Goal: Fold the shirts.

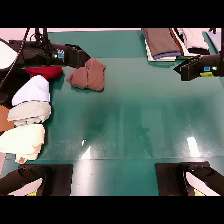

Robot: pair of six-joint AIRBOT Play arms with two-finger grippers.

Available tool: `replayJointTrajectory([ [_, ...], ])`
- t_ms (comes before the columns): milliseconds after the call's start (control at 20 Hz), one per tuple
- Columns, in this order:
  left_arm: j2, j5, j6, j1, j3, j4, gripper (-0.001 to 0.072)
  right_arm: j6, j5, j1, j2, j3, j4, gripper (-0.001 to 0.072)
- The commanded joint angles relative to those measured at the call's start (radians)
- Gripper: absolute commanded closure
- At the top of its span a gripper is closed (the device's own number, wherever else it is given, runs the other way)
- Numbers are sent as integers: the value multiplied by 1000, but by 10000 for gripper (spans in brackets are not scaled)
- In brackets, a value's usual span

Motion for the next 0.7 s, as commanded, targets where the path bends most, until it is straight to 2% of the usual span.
replayJointTrajectory([
  [0, -1, 1, 0, 0, -1, 0, 685, 0, 1, 0, 0, 0, 0, 693],
  [650, 0, 1, 0, 0, -1, 0, 685, 1, 0, 0, 2, -18, 0, 693],
])
